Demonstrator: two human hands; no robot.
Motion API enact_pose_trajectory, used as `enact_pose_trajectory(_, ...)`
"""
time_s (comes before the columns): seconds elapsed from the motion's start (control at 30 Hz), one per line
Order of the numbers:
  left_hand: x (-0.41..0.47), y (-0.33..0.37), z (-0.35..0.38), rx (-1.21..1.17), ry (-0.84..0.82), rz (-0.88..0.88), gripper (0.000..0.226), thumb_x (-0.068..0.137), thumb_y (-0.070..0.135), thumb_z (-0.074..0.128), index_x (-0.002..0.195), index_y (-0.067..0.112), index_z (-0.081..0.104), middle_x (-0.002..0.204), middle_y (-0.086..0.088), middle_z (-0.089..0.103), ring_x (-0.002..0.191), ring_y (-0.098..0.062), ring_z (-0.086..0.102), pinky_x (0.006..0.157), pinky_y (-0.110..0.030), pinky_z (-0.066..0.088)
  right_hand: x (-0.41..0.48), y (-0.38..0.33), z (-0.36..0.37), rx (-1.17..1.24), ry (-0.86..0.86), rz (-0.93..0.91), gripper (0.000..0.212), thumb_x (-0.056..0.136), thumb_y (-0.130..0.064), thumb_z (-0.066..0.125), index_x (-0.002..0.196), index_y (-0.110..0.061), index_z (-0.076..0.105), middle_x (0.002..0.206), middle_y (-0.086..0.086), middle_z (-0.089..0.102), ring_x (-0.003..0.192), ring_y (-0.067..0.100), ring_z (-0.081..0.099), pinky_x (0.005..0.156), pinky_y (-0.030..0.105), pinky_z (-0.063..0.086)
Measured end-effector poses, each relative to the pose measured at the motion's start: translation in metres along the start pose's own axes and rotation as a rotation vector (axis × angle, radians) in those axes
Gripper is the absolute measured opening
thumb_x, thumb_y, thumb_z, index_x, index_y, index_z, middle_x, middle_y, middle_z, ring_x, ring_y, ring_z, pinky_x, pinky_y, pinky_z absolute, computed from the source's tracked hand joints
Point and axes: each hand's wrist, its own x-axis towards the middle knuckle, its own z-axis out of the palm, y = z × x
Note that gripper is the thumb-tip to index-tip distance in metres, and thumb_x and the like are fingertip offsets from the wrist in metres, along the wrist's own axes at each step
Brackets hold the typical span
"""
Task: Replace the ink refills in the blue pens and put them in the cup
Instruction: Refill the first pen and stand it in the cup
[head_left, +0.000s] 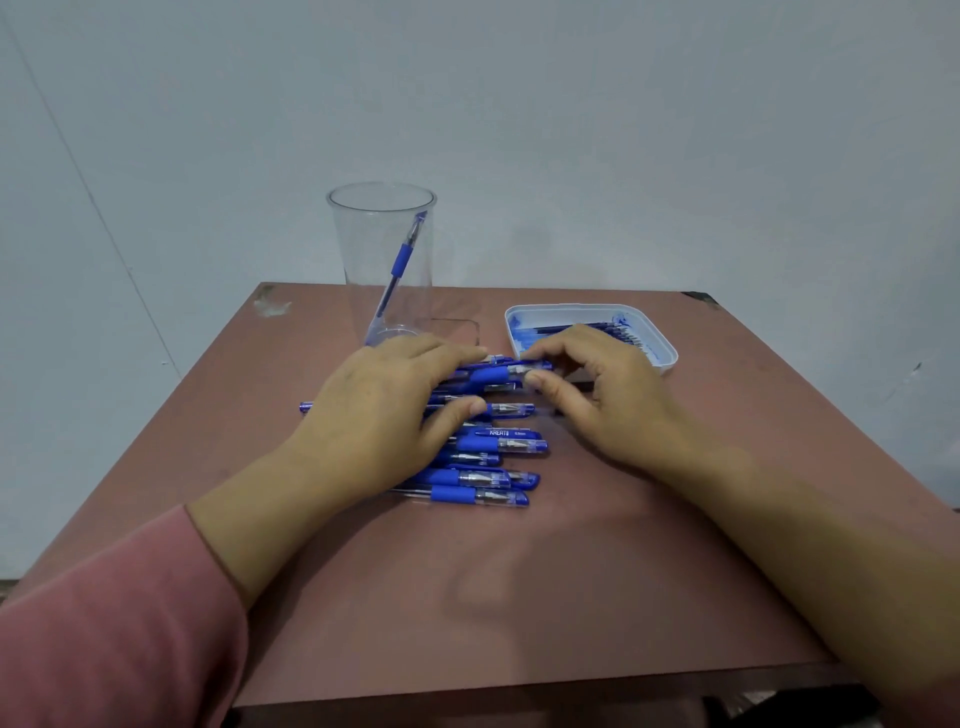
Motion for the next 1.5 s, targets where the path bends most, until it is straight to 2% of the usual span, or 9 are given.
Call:
enact_pose_trajectory(0.13,-0.016,-0.004,-0.008,0.089,-0.116,-0.091,0.077,0.086,0.071,0.031,0.146,0.023,0.037,0.142,0.005,0.049,0.127,-0.016,0.047,0.102,-0.034,0.041,0.005,0.001,-0.018,-0.021,0.042,0.088,0.016,0.092,-0.014,0.062,0.103,-0.025,0.061,0.094,-0.017,0.059,0.086,0.0,0.056,0.078,0.008,0.04)
enact_pose_trajectory(0.23,-0.03,-0.016,-0.014,0.067,-0.203,-0.135,0.095,0.079,0.083,0.025,0.153,0.023,0.019,0.155,0.004,0.032,0.139,-0.014,0.032,0.113,-0.033,0.029,0.019,0.0,-0.034,-0.053,0.077,0.085,0.015,0.093,-0.01,0.06,0.106,-0.015,0.064,0.097,-0.004,0.063,0.086,0.006,0.057,0.077,0.011,0.042)
enact_pose_trajectory(0.33,-0.039,-0.023,-0.014,0.027,-0.257,-0.125,0.101,0.075,0.088,0.025,0.153,0.024,0.016,0.156,0.005,0.026,0.143,-0.01,0.023,0.116,-0.03,0.02,0.04,-0.004,-0.045,0.005,0.148,0.093,0.014,0.094,-0.013,0.058,0.107,-0.017,0.062,0.095,-0.003,0.063,0.084,0.007,0.057,0.076,0.018,0.045)
enact_pose_trajectory(0.43,-0.041,-0.024,-0.01,0.016,-0.304,-0.125,0.103,0.072,0.091,0.022,0.152,0.027,0.017,0.158,0.009,0.021,0.143,-0.005,0.018,0.118,-0.034,0.018,0.068,-0.013,-0.045,0.076,0.285,0.066,0.013,0.095,-0.016,0.057,0.106,-0.019,0.061,0.091,-0.009,0.061,0.077,-0.002,0.054,0.074,0.014,0.042)
enact_pose_trajectory(0.57,-0.042,-0.024,-0.008,0.001,-0.309,-0.141,0.103,0.072,0.091,0.022,0.152,0.027,0.019,0.158,0.009,0.018,0.143,-0.006,0.017,0.119,-0.036,0.017,0.11,-0.025,-0.03,0.017,0.39,-0.004,0.018,0.093,-0.013,0.057,0.109,-0.009,0.063,0.101,0.001,0.06,0.086,0.007,0.056,0.081,0.011,0.042)
enact_pose_trajectory(0.93,-0.041,-0.025,-0.009,-0.011,-0.348,-0.169,0.105,0.068,0.092,0.018,0.153,0.03,0.015,0.158,0.013,0.013,0.142,-0.004,0.013,0.119,-0.035,0.014,0.151,-0.044,0.014,-0.045,0.117,-0.041,0.034,0.097,-0.007,0.048,0.13,-0.013,0.056,0.108,0.0,0.054,0.094,0.007,0.051,0.083,0.0,0.033)
enact_pose_trajectory(1.17,-0.04,-0.025,-0.008,-0.025,-0.344,-0.161,0.104,0.069,0.092,0.019,0.152,0.03,0.016,0.157,0.014,0.015,0.142,-0.004,0.016,0.118,-0.041,0.018,0.09,-0.023,0.002,-0.121,-0.059,0.012,0.028,0.094,-0.018,0.059,0.121,-0.02,0.062,0.111,-0.004,0.059,0.092,0.007,0.055,0.078,0.001,0.035)
enact_pose_trajectory(1.37,-0.04,-0.026,-0.005,-0.022,-0.331,-0.156,0.102,0.07,0.092,0.019,0.152,0.031,0.016,0.157,0.013,0.017,0.142,-0.005,0.017,0.117,-0.041,0.02,0.056,-0.01,0.001,-0.228,-0.322,0.003,0.025,0.089,-0.028,0.066,0.114,-0.024,0.067,0.094,-0.028,0.051,0.094,-0.003,0.043,0.082,0.007,0.032)
enact_pose_trajectory(1.5,-0.04,-0.024,-0.006,-0.017,-0.335,-0.164,0.102,0.069,0.092,0.018,0.152,0.032,0.015,0.157,0.012,0.016,0.143,-0.004,0.014,0.118,-0.04,0.019,0.051,-0.009,0.003,-0.302,-0.417,-0.016,0.025,0.085,-0.032,0.071,0.109,-0.025,0.07,0.086,-0.025,0.05,0.09,-0.003,0.037,0.08,0.018,0.032)
